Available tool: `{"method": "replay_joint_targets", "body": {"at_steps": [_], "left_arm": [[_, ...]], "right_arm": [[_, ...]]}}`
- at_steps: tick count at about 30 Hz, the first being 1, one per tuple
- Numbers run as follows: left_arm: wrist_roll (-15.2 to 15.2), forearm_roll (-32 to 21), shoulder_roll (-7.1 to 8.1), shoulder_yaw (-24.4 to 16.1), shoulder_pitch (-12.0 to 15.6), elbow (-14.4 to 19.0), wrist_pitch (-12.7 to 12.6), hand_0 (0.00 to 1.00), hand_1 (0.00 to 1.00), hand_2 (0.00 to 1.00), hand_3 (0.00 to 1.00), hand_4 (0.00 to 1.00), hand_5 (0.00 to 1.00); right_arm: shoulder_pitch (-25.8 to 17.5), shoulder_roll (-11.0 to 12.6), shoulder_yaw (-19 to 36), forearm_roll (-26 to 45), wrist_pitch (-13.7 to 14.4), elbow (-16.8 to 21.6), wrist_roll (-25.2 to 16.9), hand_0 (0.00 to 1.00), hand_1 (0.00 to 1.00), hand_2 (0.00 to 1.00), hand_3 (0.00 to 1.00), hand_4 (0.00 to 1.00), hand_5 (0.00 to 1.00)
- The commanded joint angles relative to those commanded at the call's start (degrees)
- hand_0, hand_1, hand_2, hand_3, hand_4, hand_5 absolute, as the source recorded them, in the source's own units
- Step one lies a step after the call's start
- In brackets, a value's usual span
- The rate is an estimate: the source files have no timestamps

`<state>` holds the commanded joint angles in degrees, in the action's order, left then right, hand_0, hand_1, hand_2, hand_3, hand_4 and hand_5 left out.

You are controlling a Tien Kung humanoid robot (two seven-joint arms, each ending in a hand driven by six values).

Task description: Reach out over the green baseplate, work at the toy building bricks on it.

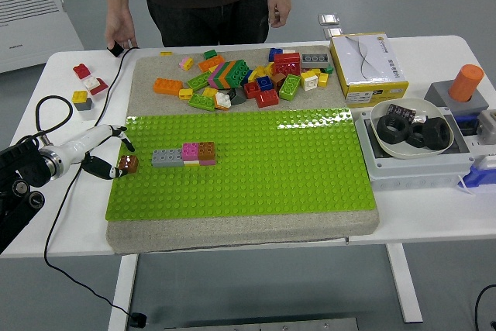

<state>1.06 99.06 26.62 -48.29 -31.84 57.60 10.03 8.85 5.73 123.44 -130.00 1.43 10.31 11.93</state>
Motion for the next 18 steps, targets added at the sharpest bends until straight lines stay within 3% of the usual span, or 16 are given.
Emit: {"method": "replay_joint_targets", "body": {"at_steps": [11, 12, 18], "left_arm": [[0.1, 0.0, -0.06, 0.0, -0.1, 0.0, 0.3, 0.998, 0.998, 0.998, 0.589, 0.878, 0.002], [0.1, 0.0, -0.07, 0.0, -0.1, 0.0, 0.2, 0.998, 0.998, 0.998, 0.586, 0.835, 0.002], [0.0, -0.1, -0.18, 0.0, 0.0, -0.1, 0.1, 0.998, 0.998, 0.996, 0.589, 0.814, 0.002]], "right_arm": [[0.1, 0.0, 0.2, 0.0, 0.0, 0.0, 0.0, 0.656, 0.637, 0.626, 0.735, 0.729, 0.998], [0.1, 0.0, 0.3, 0.0, 0.0, 0.0, -0.1, 0.656, 0.637, 0.626, 0.735, 0.730, 0.998], [0.1, 0.0, 0.4, 0.0, 0.0, 0.0, -0.2, 0.657, 0.637, 0.626, 0.735, 0.729, 0.998]]}}
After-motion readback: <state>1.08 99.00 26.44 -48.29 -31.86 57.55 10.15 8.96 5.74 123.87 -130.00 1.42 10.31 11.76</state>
